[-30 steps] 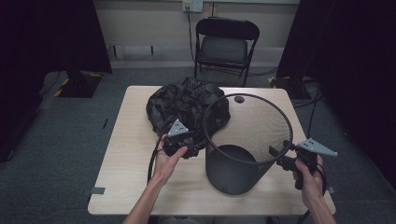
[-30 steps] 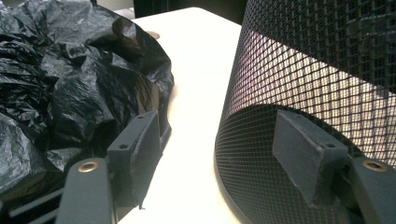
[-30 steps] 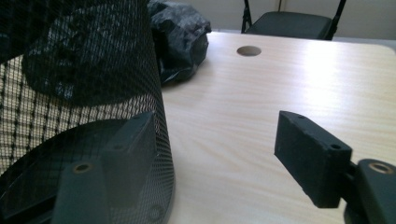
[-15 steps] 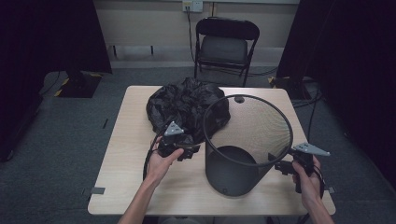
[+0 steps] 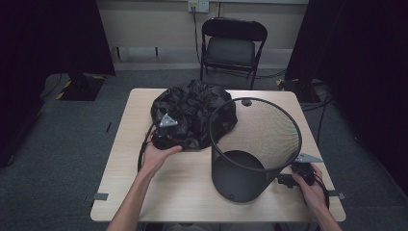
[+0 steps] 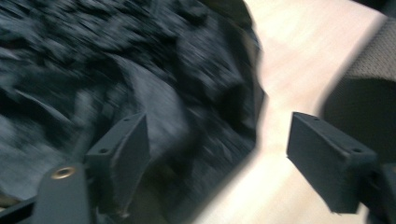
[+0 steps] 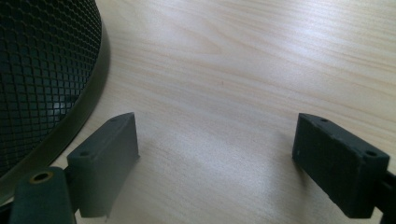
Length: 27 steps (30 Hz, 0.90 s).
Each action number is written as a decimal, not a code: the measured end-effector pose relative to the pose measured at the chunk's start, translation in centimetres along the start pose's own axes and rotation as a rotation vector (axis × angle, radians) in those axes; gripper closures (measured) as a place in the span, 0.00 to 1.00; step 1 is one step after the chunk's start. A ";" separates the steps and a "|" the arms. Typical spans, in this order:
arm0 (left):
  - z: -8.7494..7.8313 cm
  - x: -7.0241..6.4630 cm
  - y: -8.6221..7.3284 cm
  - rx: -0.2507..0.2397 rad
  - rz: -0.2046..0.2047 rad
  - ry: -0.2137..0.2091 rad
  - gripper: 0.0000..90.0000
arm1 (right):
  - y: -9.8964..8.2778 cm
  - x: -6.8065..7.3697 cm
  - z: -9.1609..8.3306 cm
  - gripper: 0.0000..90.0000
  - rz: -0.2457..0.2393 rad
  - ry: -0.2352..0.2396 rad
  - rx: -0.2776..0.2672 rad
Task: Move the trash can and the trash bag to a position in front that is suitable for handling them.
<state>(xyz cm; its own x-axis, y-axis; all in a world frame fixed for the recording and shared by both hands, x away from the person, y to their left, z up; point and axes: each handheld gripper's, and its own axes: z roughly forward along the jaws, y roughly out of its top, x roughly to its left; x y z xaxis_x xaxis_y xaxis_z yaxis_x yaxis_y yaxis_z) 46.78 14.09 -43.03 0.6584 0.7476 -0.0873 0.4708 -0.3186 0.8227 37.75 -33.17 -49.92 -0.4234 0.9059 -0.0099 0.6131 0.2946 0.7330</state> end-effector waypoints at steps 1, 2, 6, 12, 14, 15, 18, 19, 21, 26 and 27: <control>0.4 0.7 0.4 -0.004 -0.020 0.011 0.22 | 0.0 0.0 0.0 0.15 0.000 0.000 0.000; 0.7 1.0 0.5 -0.007 -0.037 0.020 0.22 | 0.0 0.0 0.0 0.15 0.001 0.000 0.001; 2.4 2.6 0.6 0.007 -0.055 0.017 0.22 | 0.0 0.0 0.0 0.15 0.002 0.001 0.001; 4.2 2.8 0.0 0.057 -0.039 0.077 0.21 | 0.0 0.1 0.0 0.15 -0.005 0.008 0.003; 4.4 2.6 0.0 0.066 -0.044 0.069 0.20 | 0.0 0.1 0.0 0.15 -0.006 0.009 0.003; 4.5 2.5 -0.1 0.079 -0.030 0.072 0.39 | 0.0 0.1 0.0 0.15 -0.008 0.011 0.003; 4.4 2.3 -0.1 0.080 -0.034 0.056 0.55 | 0.0 0.1 0.0 0.15 -0.009 0.012 0.002; 4.3 2.3 -0.2 0.073 -0.049 0.033 0.62 | 0.0 0.2 0.0 0.15 -0.010 0.013 0.003; 4.3 1.9 -0.4 0.074 -0.038 0.035 0.69 | 0.0 0.2 0.0 0.15 -0.013 0.016 0.003; 3.9 1.7 -0.6 0.058 -0.044 0.009 0.93 | 0.0 0.3 0.0 0.15 -0.016 0.019 0.002; 3.7 1.6 -0.6 0.061 -0.033 0.010 0.94 | 0.0 0.3 0.0 0.15 -0.016 0.019 0.002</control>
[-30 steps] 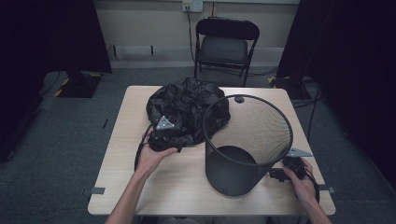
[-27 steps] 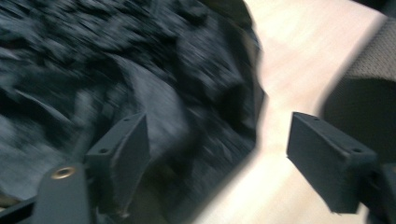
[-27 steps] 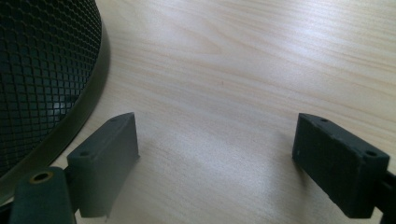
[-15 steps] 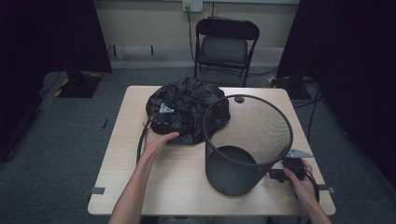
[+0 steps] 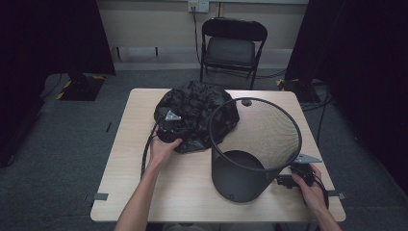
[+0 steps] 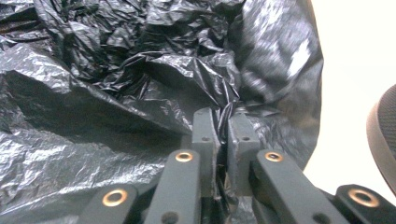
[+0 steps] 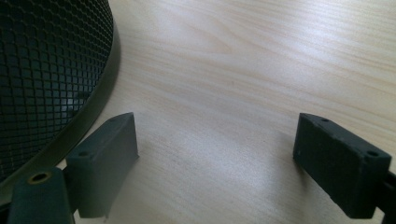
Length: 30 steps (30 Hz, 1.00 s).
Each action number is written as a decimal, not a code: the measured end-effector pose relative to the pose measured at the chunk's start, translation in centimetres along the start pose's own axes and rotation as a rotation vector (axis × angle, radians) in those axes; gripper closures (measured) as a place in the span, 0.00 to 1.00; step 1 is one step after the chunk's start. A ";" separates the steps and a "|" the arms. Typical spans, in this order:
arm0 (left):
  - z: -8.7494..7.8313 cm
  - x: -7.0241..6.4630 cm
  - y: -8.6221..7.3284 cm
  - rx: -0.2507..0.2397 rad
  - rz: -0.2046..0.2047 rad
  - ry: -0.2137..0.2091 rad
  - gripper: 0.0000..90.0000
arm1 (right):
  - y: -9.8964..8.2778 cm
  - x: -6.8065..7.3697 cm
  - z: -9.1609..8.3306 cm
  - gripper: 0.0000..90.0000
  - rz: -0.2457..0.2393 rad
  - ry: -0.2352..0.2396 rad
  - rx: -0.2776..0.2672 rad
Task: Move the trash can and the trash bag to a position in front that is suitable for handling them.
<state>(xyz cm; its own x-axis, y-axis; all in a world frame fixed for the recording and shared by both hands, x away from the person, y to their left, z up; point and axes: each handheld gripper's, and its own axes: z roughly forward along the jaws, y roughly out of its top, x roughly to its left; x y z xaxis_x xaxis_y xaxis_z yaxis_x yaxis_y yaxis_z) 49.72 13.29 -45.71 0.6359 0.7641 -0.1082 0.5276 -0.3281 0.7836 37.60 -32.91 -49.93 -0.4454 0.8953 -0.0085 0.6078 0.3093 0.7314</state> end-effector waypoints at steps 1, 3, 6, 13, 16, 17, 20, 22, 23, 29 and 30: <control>-0.1 -0.1 0.0 0.001 0.006 0.001 0.94 | 0.0 0.0 0.0 0.15 0.001 0.000 0.000; -0.4 -0.3 0.0 -0.003 0.015 -0.009 0.95 | 0.0 0.0 0.0 0.15 0.001 0.000 0.000; -1.0 -0.3 0.0 -0.013 0.018 -0.004 0.95 | 0.0 0.0 0.0 0.14 0.001 0.000 0.000; -2.1 -0.6 -0.3 -0.037 0.013 -0.037 0.95 | 0.0 0.0 0.0 0.14 0.001 0.000 0.000; -2.7 -0.7 -0.5 -0.052 0.007 -0.042 0.95 | 0.0 0.0 0.0 0.14 0.001 0.001 0.000; -2.8 -0.8 -0.6 -0.052 0.008 -0.042 0.95 | 0.0 0.0 0.0 0.14 0.001 0.001 0.000; -3.3 -1.0 -1.1 -0.046 0.013 -0.043 0.95 | 0.0 0.0 0.0 0.14 0.001 0.001 0.000; -3.7 -1.3 -1.6 -0.044 0.021 -0.044 0.95 | 0.0 0.0 0.0 0.14 0.001 0.001 0.000; -3.9 -1.4 -1.8 -0.048 0.018 -0.046 0.95 | 0.0 0.0 0.0 0.14 0.001 0.001 0.000; -5.6 -2.5 -2.6 -0.062 0.049 -0.040 0.95 | 0.0 0.0 0.0 0.14 0.001 0.001 0.000; -5.9 -2.8 -2.7 -0.060 0.063 -0.036 0.95 | 0.0 0.0 0.0 0.14 0.001 0.001 0.000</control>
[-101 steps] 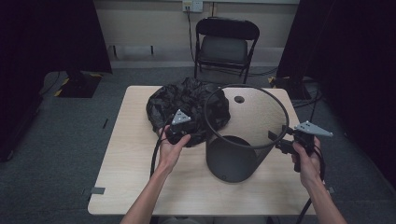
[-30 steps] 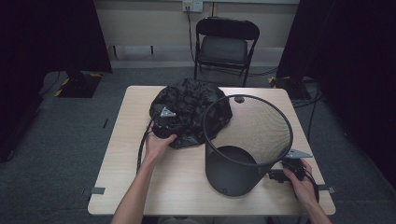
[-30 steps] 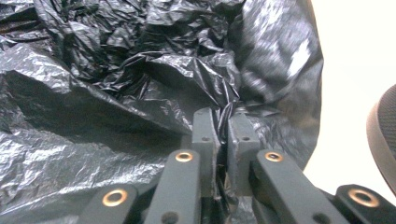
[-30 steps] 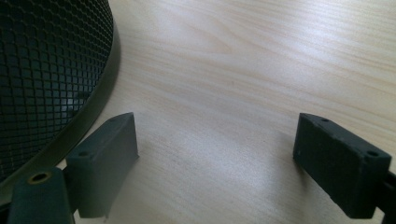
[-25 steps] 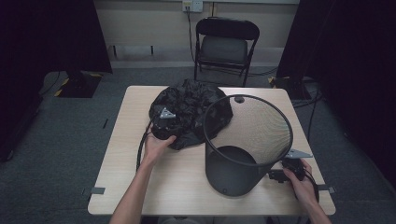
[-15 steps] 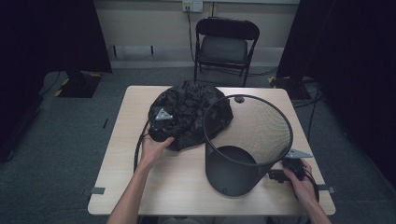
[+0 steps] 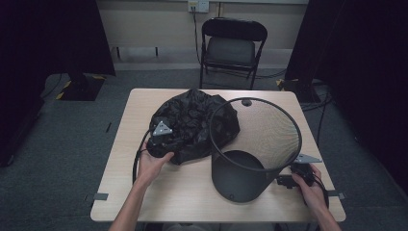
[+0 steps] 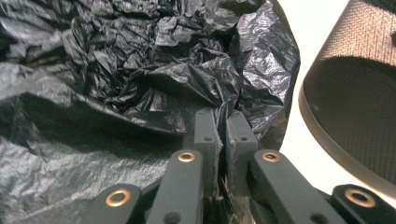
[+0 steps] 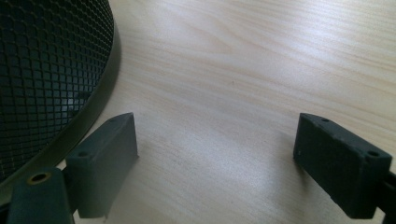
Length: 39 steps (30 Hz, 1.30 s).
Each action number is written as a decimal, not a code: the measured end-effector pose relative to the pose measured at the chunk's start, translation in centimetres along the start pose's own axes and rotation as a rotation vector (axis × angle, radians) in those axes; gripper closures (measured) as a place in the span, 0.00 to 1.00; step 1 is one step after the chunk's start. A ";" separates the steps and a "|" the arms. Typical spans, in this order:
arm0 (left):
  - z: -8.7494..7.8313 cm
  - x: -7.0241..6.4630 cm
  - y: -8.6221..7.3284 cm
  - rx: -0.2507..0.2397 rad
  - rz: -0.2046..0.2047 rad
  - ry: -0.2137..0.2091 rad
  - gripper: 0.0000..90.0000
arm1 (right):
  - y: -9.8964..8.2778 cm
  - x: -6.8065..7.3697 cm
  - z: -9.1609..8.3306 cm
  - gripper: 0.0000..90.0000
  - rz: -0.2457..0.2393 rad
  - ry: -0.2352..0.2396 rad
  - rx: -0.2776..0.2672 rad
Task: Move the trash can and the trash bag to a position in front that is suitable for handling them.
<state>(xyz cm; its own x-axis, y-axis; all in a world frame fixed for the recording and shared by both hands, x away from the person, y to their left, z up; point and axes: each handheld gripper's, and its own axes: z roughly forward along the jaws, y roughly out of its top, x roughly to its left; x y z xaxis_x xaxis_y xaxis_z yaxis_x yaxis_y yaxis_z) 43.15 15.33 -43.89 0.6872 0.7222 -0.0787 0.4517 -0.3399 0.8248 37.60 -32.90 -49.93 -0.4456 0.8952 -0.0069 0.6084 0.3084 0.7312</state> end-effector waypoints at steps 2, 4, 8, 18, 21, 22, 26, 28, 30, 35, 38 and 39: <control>-0.5 -0.4 -0.2 -0.006 0.004 -0.003 0.95 | 0.0 0.0 0.0 0.14 0.000 0.000 0.000; -1.1 -0.7 -0.5 -0.003 0.014 0.000 0.95 | 0.0 0.0 0.0 0.14 0.000 0.000 0.000; -2.1 -1.0 -1.1 -0.006 0.020 -0.001 0.95 | 0.0 0.0 0.0 0.14 0.000 0.000 0.000; -5.6 -2.3 -3.3 -0.031 0.032 -0.029 0.95 | 0.0 0.0 0.0 0.14 0.000 0.000 0.000; -6.4 -3.0 -3.7 -0.029 0.057 -0.030 0.95 | 0.0 0.0 0.0 0.14 0.000 0.000 0.000; -6.8 -3.3 -3.9 -0.029 0.065 -0.029 0.95 | 0.0 0.0 0.0 0.14 0.000 0.000 0.000; -7.7 -4.0 -4.7 -0.033 0.070 -0.038 0.95 | 0.0 0.0 0.0 0.14 0.000 0.001 0.001; -8.1 -4.3 -5.0 -0.028 0.077 -0.036 0.95 | 0.0 0.0 0.0 0.14 0.000 0.000 0.001; -8.6 -4.7 -5.3 -0.029 0.075 -0.041 0.94 | 0.0 0.0 0.0 0.14 0.000 0.000 0.001; -9.6 -5.7 -6.5 -0.019 0.074 -0.058 0.94 | 0.0 0.0 0.0 0.14 -0.001 -0.001 0.000; -9.9 -6.1 -7.2 -0.003 0.080 -0.062 0.94 | 0.0 0.0 0.0 0.14 -0.001 -0.001 0.000; -10.1 -6.3 -7.5 0.000 0.083 -0.060 0.94 | 0.0 0.0 0.0 0.14 -0.001 -0.002 0.000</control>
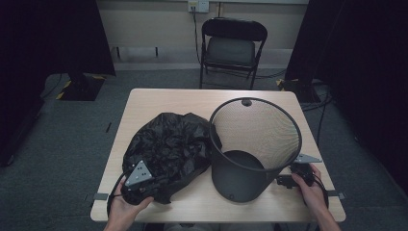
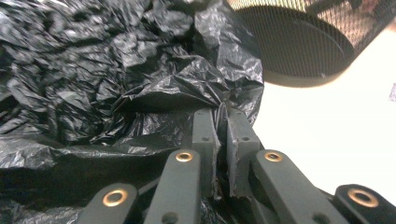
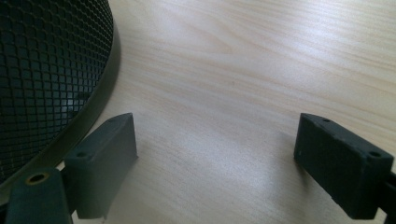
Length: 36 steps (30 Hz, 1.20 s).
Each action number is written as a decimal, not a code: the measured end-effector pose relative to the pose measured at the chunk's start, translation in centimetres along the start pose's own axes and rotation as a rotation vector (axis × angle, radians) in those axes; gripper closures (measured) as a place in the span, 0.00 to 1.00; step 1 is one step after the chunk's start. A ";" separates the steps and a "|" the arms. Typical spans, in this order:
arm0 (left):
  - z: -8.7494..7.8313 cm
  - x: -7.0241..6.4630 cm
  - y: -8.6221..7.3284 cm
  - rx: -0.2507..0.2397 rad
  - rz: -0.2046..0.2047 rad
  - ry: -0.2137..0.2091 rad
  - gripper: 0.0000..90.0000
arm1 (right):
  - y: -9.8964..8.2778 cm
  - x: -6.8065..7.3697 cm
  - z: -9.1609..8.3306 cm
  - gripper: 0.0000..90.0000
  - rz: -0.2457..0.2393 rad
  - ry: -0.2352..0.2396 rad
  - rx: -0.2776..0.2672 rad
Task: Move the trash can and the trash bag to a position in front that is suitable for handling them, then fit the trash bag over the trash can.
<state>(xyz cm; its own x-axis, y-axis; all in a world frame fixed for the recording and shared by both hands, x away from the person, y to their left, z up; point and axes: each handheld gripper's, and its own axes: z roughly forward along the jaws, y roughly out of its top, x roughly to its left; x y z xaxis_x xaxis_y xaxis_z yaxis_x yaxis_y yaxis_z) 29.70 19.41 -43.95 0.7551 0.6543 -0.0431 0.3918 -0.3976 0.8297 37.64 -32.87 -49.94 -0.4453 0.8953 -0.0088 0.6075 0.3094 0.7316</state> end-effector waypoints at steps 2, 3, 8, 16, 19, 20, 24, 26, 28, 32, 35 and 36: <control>-0.3 -0.3 -0.2 0.001 0.000 -0.005 0.93 | 0.0 0.0 0.0 0.14 0.002 0.000 0.001; -0.5 -0.5 -0.3 -0.002 -0.001 -0.007 0.93 | 0.0 0.0 0.0 0.14 0.003 0.000 0.001; -1.2 -1.6 -0.6 -0.002 0.015 -0.018 0.93 | 0.0 0.1 0.0 0.14 0.005 -0.002 0.002; -2.3 -2.4 -0.1 -0.060 -0.005 -0.029 0.55 | -0.1 0.2 -0.1 0.14 0.003 -0.001 0.002; -3.1 -1.7 0.9 -0.113 -0.044 -0.043 0.36 | -0.1 0.2 -0.1 0.14 0.002 -0.001 0.002; -3.2 -1.6 1.2 -0.118 -0.046 -0.041 0.32 | -0.1 0.2 -0.1 0.14 0.002 -0.001 0.002; -2.9 -0.4 3.1 -0.108 -0.053 -0.011 0.20 | -0.1 0.2 -0.1 0.14 0.001 0.000 0.002; -2.5 0.6 4.1 -0.121 -0.062 -0.009 0.20 | -0.1 0.2 -0.1 0.14 0.002 0.000 0.002; -1.8 1.9 4.9 -0.098 -0.061 0.023 0.20 | -0.1 0.2 -0.1 0.14 0.002 0.001 0.002; 0.3 4.3 5.6 -0.061 -0.091 0.047 0.19 | -0.1 0.2 -0.1 0.14 0.000 0.002 0.002; 2.3 5.4 5.9 -0.005 -0.073 0.060 0.20 | -0.1 0.2 -0.1 0.14 -0.001 0.004 0.002; 2.8 5.6 5.9 0.012 -0.064 0.064 0.20 | -0.1 0.2 -0.1 0.14 -0.001 0.004 0.002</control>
<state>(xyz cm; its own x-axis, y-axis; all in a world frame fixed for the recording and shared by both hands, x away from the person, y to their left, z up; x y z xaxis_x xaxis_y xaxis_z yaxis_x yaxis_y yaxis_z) 37.70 18.92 -40.88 0.6930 0.7185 -0.0595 0.4448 -0.3612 0.8196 37.45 -32.74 -49.93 -0.4489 0.8936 -0.0069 0.6083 0.3113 0.7301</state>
